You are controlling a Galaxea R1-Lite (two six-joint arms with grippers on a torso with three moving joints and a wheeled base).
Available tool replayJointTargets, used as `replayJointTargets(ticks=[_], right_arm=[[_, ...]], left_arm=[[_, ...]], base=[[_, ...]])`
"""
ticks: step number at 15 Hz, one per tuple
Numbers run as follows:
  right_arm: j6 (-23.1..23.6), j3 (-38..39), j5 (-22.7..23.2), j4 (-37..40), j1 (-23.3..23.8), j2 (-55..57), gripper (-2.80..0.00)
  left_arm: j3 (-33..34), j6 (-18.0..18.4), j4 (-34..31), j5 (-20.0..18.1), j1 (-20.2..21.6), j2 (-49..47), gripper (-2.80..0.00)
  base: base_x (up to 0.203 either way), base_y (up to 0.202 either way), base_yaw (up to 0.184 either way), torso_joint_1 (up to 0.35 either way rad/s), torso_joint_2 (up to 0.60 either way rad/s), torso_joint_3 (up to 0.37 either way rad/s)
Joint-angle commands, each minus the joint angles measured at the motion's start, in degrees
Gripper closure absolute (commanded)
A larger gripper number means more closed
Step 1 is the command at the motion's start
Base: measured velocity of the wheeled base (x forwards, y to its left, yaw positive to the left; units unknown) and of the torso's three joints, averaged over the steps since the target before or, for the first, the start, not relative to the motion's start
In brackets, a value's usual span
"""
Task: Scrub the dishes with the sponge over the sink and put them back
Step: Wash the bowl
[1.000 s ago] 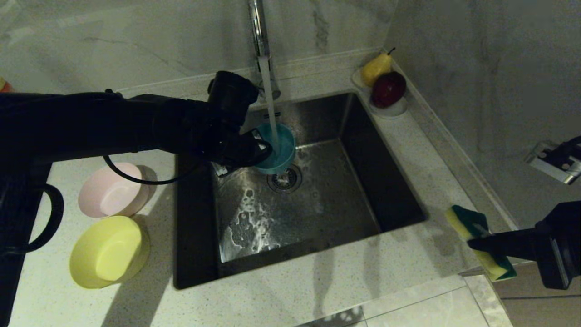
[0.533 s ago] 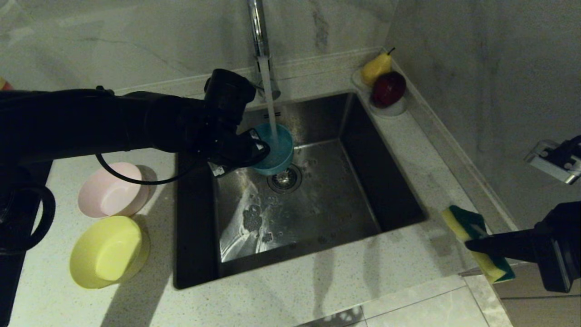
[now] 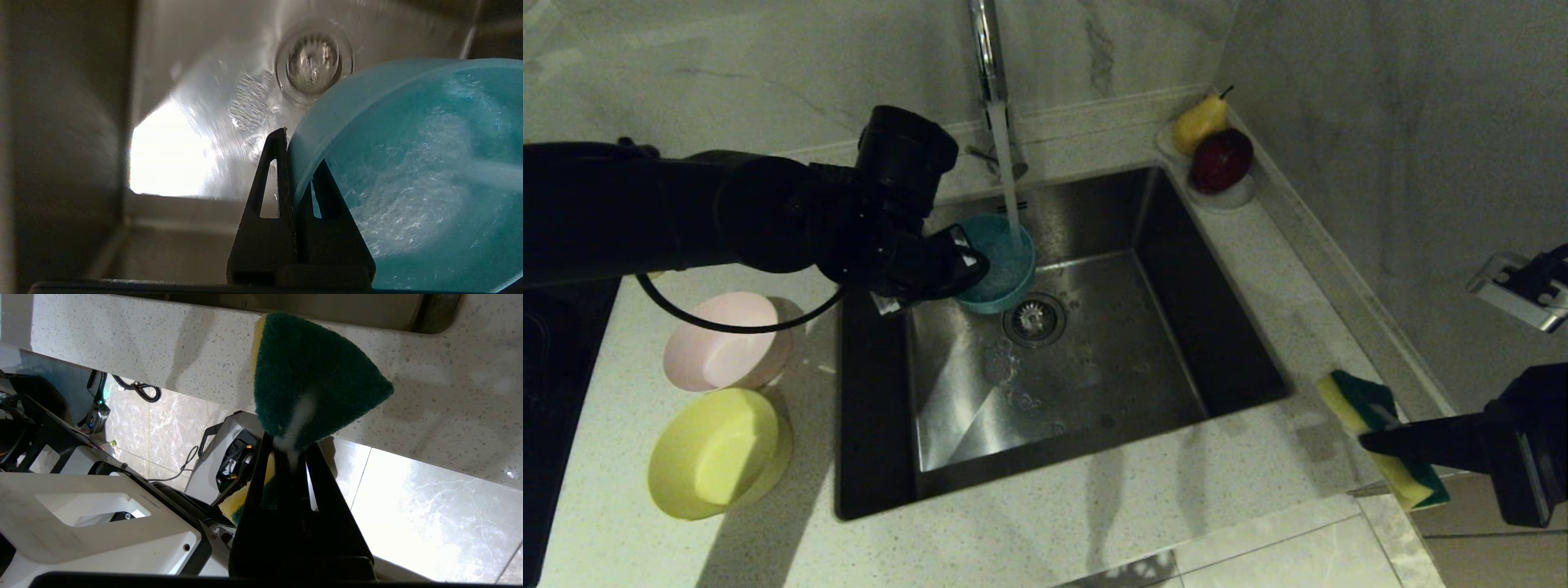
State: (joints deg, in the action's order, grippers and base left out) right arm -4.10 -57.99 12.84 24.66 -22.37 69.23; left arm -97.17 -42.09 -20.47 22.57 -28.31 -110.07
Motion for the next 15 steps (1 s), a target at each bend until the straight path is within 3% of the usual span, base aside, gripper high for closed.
replayJointTargets(ticks=[1, 3, 8, 15], right_arm=[[-0.03, -0.01, 0.08, 0.21, 0.04, -0.23, 0.0], [-0.03, 0.16, -0.01, 0.44, 0.05, -0.92, 0.0], [-0.03, 0.16, -0.1, 0.58, 0.02, -1.44, 0.0], [-0.63, 0.51, -0.01, 0.56, -0.04, -1.03, 0.0]], left_arm=[[1.43, 0.81, 2.2, 2.07, 0.08, 4.37, 0.0], [4.75, 3.59, 7.41, 2.25, 0.09, 8.01, 0.0], [18.12, 20.04, 30.01, 2.43, 0.34, 15.93, 0.0], [31.37, 35.68, 56.58, 2.23, 0.7, 20.32, 0.0]], base=[[0.0, 0.0, 0.0, 0.0, 0.0, 0.0], [0.0, 0.0, 0.0, 0.0, 0.0, 0.0], [0.0, 0.0, 0.0, 0.0, 0.0, 0.0], [0.0, 0.0, 0.0, 0.0, 0.0, 0.0]])
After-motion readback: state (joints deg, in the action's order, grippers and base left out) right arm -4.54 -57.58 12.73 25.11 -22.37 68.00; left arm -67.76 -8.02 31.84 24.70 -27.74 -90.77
